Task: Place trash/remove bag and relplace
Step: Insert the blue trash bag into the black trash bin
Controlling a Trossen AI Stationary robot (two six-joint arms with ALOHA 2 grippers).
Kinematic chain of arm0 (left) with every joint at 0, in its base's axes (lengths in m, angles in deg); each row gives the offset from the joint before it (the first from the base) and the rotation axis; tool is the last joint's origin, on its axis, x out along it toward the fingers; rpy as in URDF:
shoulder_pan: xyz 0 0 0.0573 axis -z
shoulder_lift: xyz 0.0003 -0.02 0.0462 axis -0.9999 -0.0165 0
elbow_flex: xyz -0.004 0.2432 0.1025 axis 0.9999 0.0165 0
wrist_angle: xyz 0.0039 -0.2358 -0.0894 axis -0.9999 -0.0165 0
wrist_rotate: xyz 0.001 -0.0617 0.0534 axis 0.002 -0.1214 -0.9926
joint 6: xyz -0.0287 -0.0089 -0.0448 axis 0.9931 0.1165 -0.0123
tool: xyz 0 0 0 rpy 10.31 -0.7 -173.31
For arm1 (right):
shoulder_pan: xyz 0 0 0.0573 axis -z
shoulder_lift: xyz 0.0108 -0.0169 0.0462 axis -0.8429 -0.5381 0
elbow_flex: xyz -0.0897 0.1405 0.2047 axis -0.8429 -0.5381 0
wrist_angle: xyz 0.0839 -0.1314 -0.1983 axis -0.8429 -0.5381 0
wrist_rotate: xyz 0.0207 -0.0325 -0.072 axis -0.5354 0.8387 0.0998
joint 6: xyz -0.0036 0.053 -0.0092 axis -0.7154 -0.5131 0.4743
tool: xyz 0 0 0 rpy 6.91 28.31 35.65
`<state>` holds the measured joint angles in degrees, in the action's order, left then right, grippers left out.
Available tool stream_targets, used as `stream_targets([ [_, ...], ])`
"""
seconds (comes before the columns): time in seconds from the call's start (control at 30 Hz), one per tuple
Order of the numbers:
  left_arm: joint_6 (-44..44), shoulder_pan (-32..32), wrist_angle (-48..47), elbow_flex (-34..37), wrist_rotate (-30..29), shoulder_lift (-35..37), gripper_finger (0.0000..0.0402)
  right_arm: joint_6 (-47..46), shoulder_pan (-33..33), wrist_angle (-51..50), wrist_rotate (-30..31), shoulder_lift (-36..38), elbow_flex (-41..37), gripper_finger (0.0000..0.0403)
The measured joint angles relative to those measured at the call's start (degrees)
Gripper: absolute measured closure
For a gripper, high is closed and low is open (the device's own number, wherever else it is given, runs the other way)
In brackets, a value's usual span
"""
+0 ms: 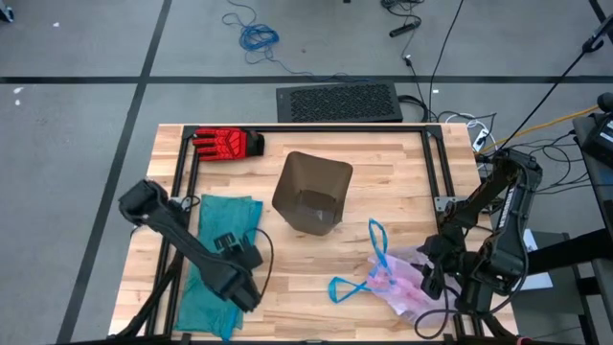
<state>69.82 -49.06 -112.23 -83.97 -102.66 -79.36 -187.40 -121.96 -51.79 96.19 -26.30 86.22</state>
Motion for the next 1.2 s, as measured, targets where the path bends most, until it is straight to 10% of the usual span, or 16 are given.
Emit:
stream_targets([
  [0.63, -9.16, -7.82, 0.59, 2.55, -0.62, -7.78, 0.0285, -0.04, 0.02, -0.04, 0.39, 0.00, 0.00, 0.0199],
  [0.8, -9.96, -6.94, -3.97, 1.33, -0.14, -4.85, 0.0389, -0.04, 0.04, 0.06, 1.78, 0.00, 0.00, 0.0199],
  [1.2, -3.33, -2.55, -19.59, -7.95, -5.52, 8.74, 0.0400, 4.06, 0.08, 3.11, 9.01, 0.00, 0.00, 0.0200],
])
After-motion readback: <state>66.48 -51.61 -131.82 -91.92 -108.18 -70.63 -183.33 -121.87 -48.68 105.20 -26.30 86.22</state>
